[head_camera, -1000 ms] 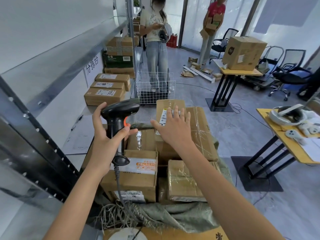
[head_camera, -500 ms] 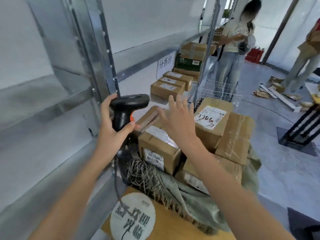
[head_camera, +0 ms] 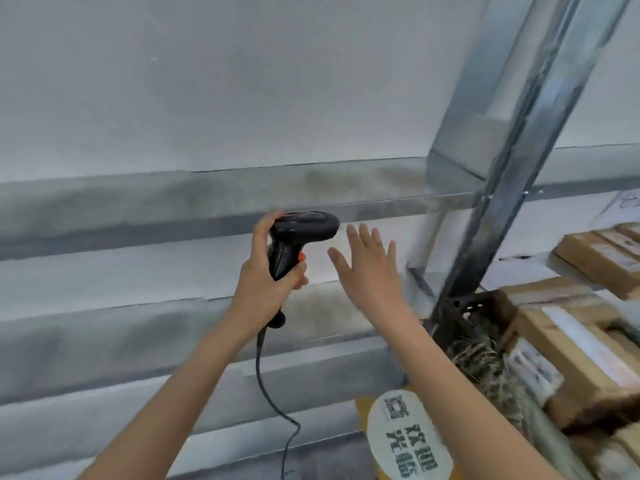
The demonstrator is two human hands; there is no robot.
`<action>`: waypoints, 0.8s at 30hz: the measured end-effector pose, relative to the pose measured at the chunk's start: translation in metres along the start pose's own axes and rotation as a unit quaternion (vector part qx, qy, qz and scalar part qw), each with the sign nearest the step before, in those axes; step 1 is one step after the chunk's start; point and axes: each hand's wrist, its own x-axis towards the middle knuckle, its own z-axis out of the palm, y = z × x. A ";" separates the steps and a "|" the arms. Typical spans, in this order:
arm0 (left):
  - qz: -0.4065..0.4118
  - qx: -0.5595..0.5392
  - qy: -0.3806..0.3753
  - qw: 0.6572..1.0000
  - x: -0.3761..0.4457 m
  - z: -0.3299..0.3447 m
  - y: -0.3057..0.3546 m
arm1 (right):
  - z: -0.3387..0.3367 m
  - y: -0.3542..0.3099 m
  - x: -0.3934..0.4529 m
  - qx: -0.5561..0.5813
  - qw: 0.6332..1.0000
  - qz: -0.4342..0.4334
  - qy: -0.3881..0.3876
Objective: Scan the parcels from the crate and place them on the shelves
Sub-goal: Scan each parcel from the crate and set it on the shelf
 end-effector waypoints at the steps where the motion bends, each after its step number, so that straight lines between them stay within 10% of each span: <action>1: 0.001 0.011 0.026 1.000 -0.006 -0.021 0.001 | 0.009 -0.021 0.003 0.012 1.000 -0.025 -0.011; 24: -0.044 0.266 0.431 0.861 -0.241 -0.478 0.037 | 0.190 -0.532 -0.108 0.116 0.860 -0.450 -0.208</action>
